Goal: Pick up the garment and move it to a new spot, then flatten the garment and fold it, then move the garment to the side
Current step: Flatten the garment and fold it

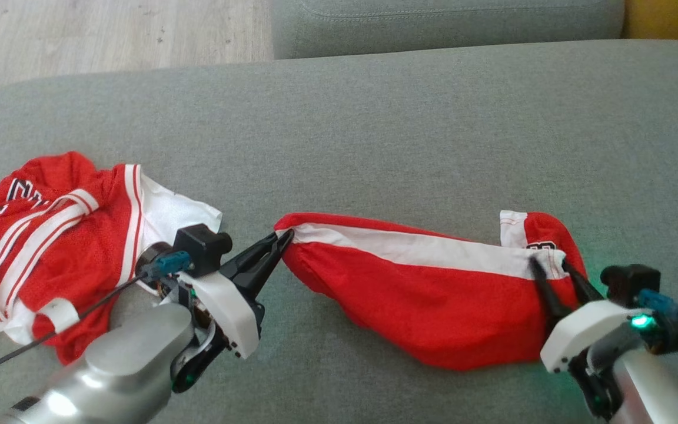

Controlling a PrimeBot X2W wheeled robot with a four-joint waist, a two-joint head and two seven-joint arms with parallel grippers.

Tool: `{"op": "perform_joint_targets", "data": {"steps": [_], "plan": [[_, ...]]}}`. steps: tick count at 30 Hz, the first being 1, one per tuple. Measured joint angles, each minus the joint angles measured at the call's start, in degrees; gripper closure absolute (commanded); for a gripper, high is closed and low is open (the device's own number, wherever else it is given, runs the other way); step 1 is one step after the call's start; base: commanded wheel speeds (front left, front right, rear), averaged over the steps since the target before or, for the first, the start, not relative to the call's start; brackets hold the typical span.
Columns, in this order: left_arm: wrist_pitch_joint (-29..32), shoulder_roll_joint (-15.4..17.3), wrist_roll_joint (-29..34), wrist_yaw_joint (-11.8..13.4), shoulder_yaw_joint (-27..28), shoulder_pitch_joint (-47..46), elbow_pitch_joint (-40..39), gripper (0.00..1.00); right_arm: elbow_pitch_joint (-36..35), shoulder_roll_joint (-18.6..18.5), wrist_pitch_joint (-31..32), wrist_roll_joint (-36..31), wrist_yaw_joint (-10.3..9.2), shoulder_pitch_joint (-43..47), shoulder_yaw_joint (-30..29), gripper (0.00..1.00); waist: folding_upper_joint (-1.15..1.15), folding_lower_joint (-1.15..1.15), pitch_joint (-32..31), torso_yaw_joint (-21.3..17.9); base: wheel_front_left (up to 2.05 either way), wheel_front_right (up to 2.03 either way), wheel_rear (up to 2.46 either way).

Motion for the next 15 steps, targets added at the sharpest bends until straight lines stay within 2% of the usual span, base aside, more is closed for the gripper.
{"op": "perform_joint_targets", "data": {"steps": [1, 10, 15], "plan": [[0.00, -0.07, 0.00, 0.00, -0.01, 0.00, 0.03, 1.00, 0.03, -0.13, -0.12, 0.10, 0.00, -0.46, 0.30, 1.00, 0.00, 0.00, 0.05, 0.05, 0.00, 0.00, 0.00], [-0.05, -0.01, 0.12, -0.01, 0.00, -0.23, 0.58, 1.00, -0.48, -1.69, -2.96, -2.20, 0.00, -2.98, 0.70, 1.00, 0.00, 0.00, 0.16, -0.78, 0.00, 0.00, 0.00], [-1.58, 0.09, 3.44, 0.24, 0.59, -4.77, 0.31, 1.00, -3.01, -3.16, -4.25, -2.41, 0.00, -6.62, -1.33, 1.00, 0.00, 0.00, 1.77, -1.50, 0.00, 0.00, 0.00]]}}
